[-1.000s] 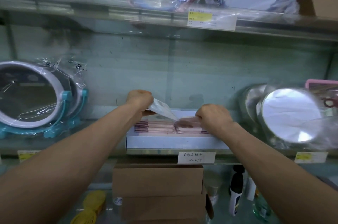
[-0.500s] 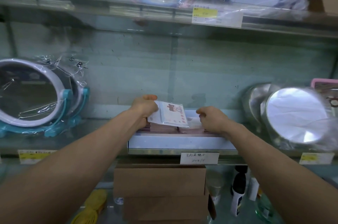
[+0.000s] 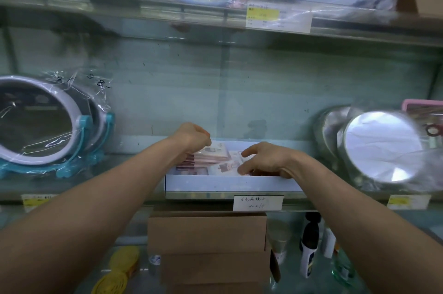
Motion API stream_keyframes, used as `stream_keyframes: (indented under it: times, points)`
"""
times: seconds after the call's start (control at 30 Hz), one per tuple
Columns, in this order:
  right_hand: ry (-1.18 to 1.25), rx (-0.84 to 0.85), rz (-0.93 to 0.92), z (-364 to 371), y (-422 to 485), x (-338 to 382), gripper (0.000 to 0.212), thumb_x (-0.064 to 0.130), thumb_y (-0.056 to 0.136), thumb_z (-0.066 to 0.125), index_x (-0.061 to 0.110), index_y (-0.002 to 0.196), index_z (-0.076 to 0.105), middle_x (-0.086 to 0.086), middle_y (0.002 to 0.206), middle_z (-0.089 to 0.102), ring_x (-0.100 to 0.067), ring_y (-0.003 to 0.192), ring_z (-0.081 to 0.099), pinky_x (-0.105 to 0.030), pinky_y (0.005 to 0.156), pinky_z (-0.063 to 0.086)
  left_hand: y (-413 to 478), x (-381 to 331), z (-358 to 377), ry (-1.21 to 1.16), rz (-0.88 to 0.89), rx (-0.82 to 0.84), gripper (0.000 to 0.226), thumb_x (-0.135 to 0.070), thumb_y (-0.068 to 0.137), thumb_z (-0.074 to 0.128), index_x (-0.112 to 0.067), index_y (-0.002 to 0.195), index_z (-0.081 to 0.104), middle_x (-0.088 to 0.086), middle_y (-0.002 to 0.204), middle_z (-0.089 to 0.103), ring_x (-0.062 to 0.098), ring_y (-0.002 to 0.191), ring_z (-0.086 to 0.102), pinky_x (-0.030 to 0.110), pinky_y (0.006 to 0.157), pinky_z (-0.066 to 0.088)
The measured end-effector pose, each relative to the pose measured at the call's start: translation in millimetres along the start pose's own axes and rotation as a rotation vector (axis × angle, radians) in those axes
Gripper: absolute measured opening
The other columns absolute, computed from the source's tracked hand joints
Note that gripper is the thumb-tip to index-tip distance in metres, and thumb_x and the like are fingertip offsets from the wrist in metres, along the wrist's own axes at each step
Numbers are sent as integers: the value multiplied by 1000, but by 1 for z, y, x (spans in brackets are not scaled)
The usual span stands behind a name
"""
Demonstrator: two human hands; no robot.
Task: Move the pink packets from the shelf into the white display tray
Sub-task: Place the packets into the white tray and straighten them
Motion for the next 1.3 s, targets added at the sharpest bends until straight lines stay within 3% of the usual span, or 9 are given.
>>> stream_keyframes:
  times: [0.1,0.3,0.5,0.67,0.77,0.9,1.0,1.07,1.3]
  points:
    - [-209,45,43,13,1,7,51,33,74,77,13,119,63,-3,113,68,-20,100,66,-35,96,51,-3,-2,-3,74,33,-24,24,0,91,56,-3,112,67,5,99,57,15,84,51,21,70,40]
    - [-282,2,-18,30,8,29,25,25,77,73,7,92,63,-5,82,62,-21,73,56,-26,66,45,-9,12,9,266,-42,126,13,-5,84,60,-2,89,72,16,76,60,25,61,51,29,59,43]
    - [-391,-86,-66,4,5,18,7,6,87,55,9,91,60,-10,83,56,-24,66,48,-22,49,34,-12,21,27,635,-14,266,6,-20,82,60,-19,85,65,8,97,69,20,77,54,28,69,43]
    - [-466,-130,-44,-9,-1,4,23,10,89,49,-3,99,66,-14,104,66,-21,79,48,-25,63,40,-17,19,38,833,-50,354,59,-65,78,60,-19,115,61,-2,113,60,20,103,57,30,87,47]
    - [-465,-120,-44,-10,-3,4,34,13,88,50,-1,115,65,-14,120,64,-20,83,54,-32,79,49,-20,10,41,913,-40,364,55,-58,81,62,-15,115,61,2,112,62,21,96,59,27,76,46]
    - [-431,-179,-87,-15,-2,5,34,6,87,44,-3,114,64,-17,118,65,-31,114,58,-43,98,48,-19,-1,44,924,12,295,30,-41,84,65,-14,76,54,3,72,56,18,60,50,23,53,40]
    - [-402,-210,-109,-18,1,5,38,2,86,39,1,116,63,-13,125,61,-30,121,53,-43,102,45,-16,-17,38,945,181,57,6,-22,82,60,-17,81,57,3,90,62,23,81,57,30,70,47]
    - [-420,-170,-104,-13,6,4,40,4,88,38,5,118,64,-6,127,62,-28,120,55,-40,103,45,-15,-20,37,991,255,-25,19,-14,85,55,-14,103,62,5,111,60,26,103,54,35,78,46]
    - [-524,-111,-47,-8,16,-5,24,13,90,38,15,66,39,-3,76,44,-23,79,42,-28,72,37,-4,-4,42,1068,205,28,37,-9,86,49,-14,121,60,5,123,60,26,109,59,34,86,49]
Point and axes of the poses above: each hand's wrist, its own y-axis towards the middle knuckle, its own z-axis out of the palm, x = y × z, the point moved 8 cm from there along y, towards the middle knuckle
